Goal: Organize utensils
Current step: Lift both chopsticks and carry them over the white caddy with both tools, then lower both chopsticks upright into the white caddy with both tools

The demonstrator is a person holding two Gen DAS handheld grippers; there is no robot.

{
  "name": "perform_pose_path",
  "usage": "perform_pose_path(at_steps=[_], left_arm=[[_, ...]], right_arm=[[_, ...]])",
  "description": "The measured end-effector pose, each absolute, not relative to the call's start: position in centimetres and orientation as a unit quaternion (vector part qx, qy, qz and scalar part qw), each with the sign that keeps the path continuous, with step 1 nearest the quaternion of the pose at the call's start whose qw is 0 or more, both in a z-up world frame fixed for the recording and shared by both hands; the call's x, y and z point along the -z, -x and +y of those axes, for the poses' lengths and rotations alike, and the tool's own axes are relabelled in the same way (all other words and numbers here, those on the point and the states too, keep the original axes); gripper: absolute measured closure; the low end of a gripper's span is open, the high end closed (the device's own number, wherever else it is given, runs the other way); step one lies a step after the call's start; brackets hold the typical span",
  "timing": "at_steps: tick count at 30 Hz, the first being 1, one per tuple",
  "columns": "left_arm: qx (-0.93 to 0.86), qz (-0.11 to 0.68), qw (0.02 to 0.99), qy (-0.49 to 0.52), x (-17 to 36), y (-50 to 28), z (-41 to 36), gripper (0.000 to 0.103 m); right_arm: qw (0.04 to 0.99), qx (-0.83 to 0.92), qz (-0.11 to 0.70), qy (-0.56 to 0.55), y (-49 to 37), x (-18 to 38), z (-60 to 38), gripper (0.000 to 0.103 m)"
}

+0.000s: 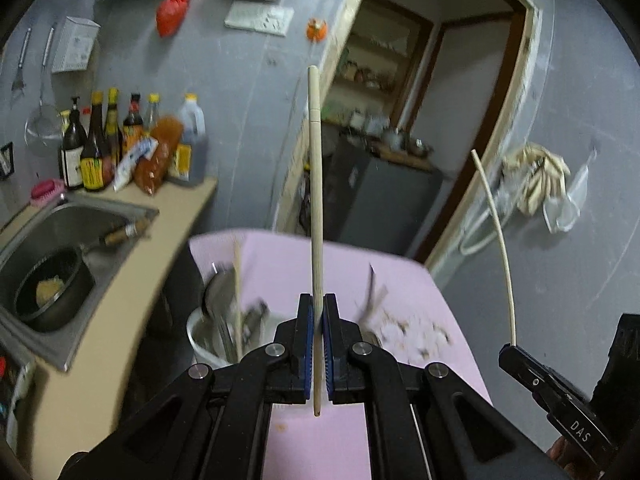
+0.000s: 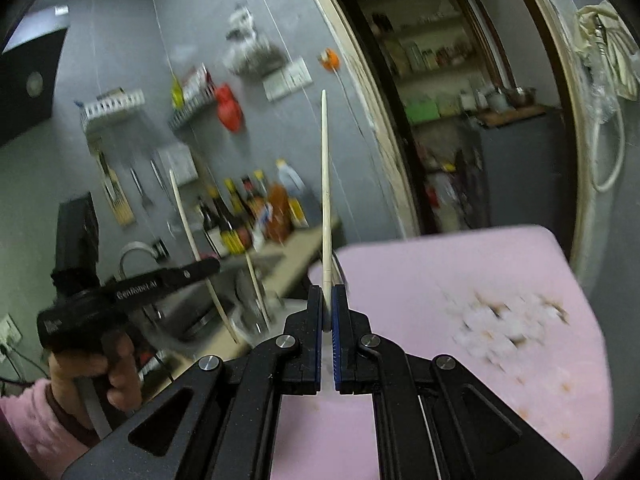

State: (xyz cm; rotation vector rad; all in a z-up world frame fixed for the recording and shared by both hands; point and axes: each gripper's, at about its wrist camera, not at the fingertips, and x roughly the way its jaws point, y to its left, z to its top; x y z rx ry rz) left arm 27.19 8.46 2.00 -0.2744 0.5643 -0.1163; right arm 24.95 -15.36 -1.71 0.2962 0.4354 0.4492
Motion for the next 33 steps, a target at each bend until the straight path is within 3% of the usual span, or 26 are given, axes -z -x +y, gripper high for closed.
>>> perform_pose_path(at_steps=[9, 33], left_arm=[[0.053, 0.232, 0.96, 0.15, -0.7, -31.0, 11.9, 0.098], [0.071, 0.212, 0.971, 0.088, 5.4, -30.1, 10.7, 0.098]], right_arm=[[0.938, -0.247, 0.16, -0.182, -29.0, 4.7, -10.7, 0.099], [0.936, -0.24, 0.185, -0.178, -30.6, 10.4, -7.4, 0.099]])
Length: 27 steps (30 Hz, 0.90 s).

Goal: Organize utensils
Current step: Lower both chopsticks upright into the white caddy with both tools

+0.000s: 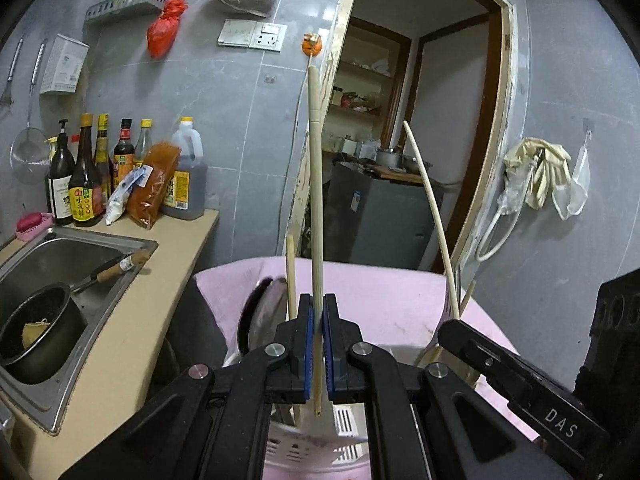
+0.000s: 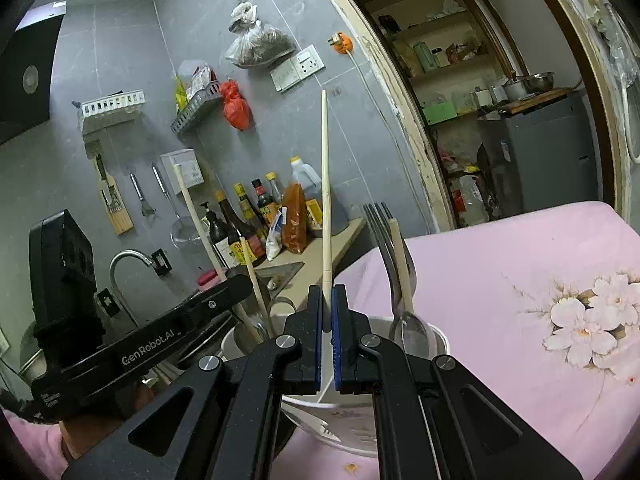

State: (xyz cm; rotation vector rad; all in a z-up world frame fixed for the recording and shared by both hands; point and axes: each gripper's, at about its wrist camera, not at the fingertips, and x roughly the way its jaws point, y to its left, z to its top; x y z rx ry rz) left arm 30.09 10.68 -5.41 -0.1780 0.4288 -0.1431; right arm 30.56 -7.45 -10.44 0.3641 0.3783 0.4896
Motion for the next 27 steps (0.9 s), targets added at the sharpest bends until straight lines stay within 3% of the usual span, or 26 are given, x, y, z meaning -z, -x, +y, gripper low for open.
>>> perform_pose_path(at_steps=[20, 27], left_arm=[[0.069, 0.243, 0.964, 0.087, 7.8, -30.3, 11.2, 0.098], [0.07, 0.245, 0.963, 0.09, 7.9, -30.4, 11.2, 0.098]], right_arm=[[0.946, -0.215, 0.191, -0.152, -30.9, 11.9, -6.8, 0.099], [0.945, -0.196, 0.226, -0.129, -30.2, 11.5, -6.1, 0.099]])
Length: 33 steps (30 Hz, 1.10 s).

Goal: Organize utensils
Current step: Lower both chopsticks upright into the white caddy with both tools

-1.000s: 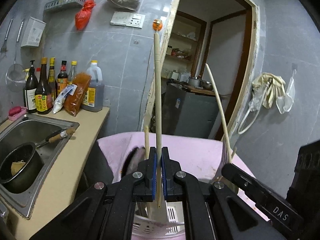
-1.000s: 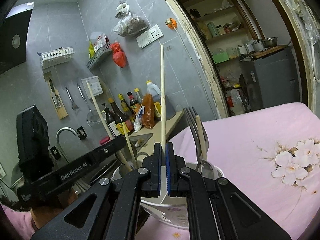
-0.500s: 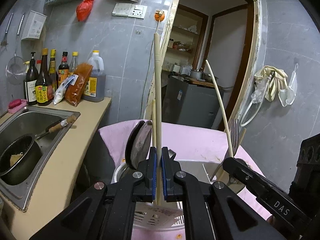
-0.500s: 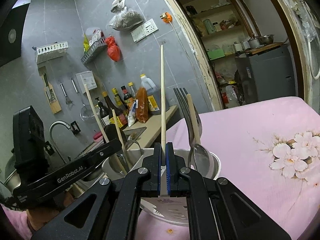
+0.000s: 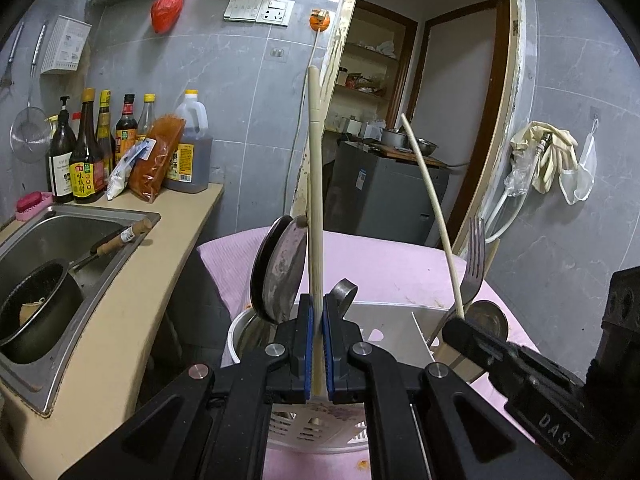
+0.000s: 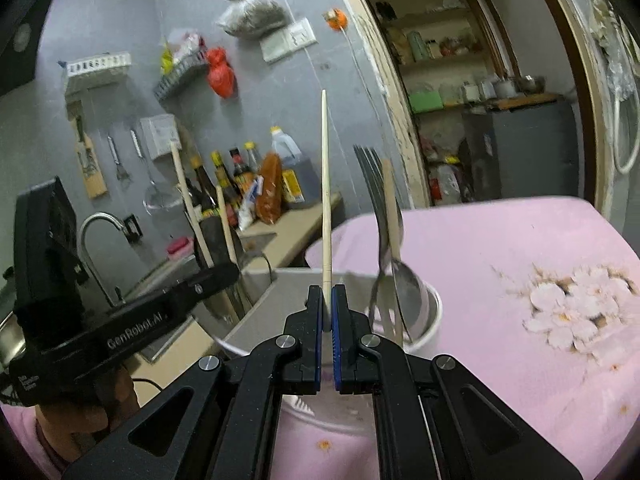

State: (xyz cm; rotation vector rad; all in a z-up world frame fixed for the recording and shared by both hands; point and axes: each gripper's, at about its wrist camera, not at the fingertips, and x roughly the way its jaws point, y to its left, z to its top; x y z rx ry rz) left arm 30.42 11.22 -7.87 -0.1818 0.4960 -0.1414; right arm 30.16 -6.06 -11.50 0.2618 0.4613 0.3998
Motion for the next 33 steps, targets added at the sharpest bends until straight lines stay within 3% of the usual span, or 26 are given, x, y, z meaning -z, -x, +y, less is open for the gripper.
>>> perform_pose_path(at_steps=[33], left_arm=[[0.056, 0.263, 0.959, 0.088, 7.8, -30.7, 11.2, 0.098]], right_arm=[[0.91, -0.163, 0.375, -0.069, -32.6, 9.6, -3.6, 0.099]])
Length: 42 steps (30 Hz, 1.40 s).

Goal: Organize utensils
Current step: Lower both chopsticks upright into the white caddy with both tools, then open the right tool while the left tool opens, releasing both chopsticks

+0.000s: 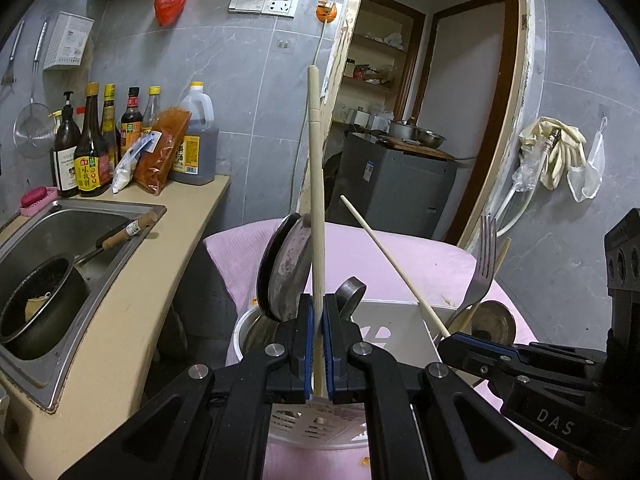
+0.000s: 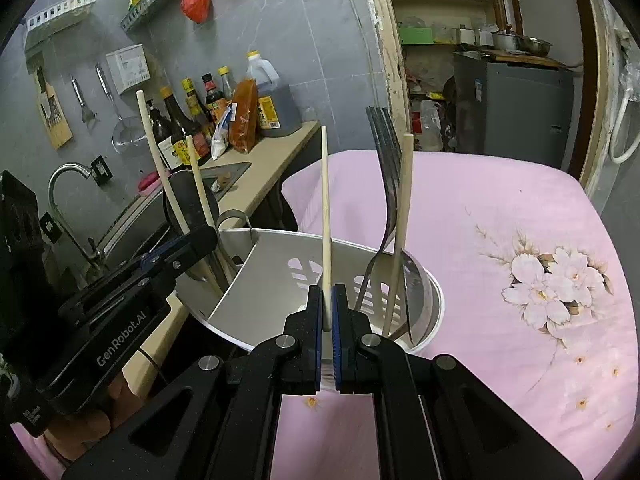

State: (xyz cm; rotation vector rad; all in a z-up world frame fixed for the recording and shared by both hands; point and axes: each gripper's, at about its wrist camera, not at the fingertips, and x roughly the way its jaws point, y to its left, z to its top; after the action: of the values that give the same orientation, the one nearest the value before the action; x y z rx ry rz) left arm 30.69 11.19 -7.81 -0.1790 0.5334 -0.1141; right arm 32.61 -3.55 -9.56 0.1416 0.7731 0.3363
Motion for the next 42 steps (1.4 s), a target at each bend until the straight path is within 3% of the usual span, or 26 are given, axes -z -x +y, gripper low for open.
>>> perform_pose_path(at_steps=[33, 42], left_arm=[[0.063, 0.29, 0.951, 0.082, 7.9, -30.6, 11.0, 0.098], [0.067, 0.296, 0.949, 0.085, 7.7, -30.9, 11.0, 0.098]], right_arm=[[0.858, -0.199, 0.473, -0.008, -35.3, 9.0, -2.9, 0.099], [0.856, -0.198, 0.478, -0.005, -35.0, 8.5, -3.4, 0.085]])
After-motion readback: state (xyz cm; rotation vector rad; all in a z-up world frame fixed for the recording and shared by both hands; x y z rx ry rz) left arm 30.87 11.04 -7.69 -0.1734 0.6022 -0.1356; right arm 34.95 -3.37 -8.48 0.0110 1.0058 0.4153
